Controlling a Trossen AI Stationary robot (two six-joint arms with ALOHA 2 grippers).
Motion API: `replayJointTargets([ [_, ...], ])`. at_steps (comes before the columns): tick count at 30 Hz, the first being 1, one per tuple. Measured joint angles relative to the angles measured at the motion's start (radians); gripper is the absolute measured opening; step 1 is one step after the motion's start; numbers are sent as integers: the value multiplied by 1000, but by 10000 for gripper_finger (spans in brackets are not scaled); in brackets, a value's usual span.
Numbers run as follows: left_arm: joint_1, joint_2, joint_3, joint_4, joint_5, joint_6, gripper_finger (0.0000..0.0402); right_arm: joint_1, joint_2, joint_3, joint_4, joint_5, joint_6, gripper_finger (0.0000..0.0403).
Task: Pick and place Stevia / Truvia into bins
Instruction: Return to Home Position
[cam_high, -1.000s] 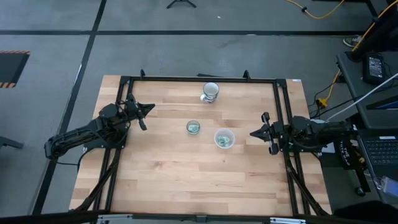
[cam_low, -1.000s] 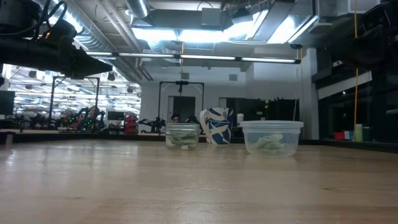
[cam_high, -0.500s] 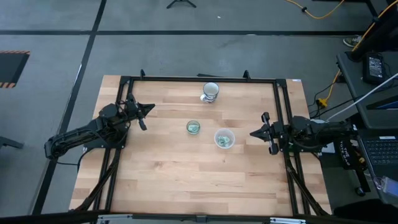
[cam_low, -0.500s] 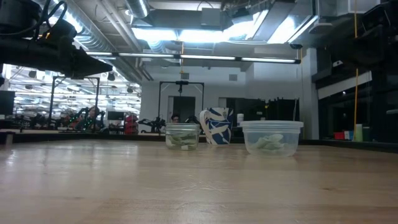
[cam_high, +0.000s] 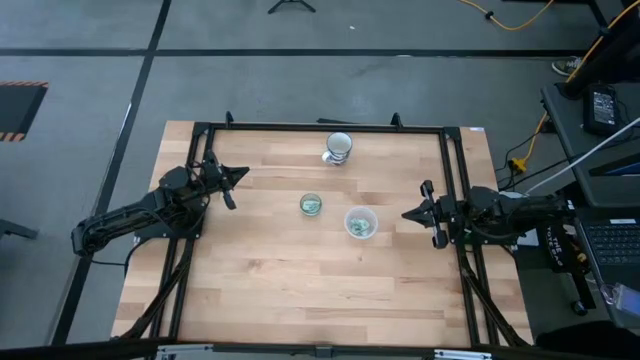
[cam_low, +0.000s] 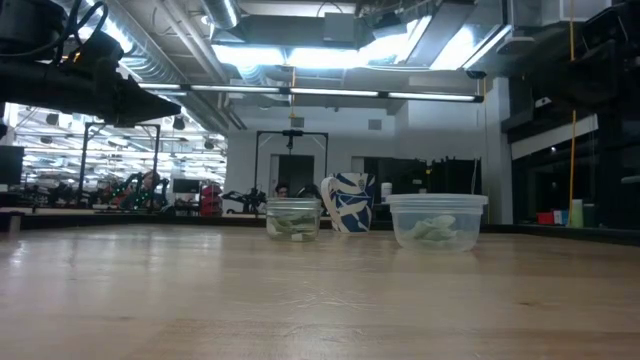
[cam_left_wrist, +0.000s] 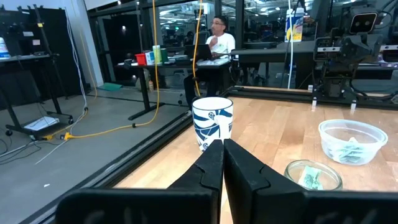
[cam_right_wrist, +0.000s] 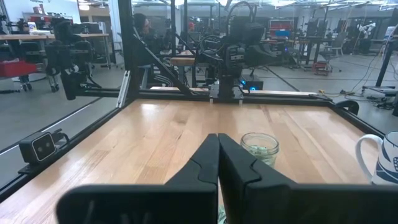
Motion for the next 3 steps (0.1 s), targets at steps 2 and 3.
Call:
replayJointTargets([
  [2, 0, 0, 0, 0, 0, 0, 8, 0, 0, 0, 0, 0, -1, 4],
  [3, 0, 0, 0, 0, 0, 0, 7, 0, 0, 0, 0, 0, -1, 4],
])
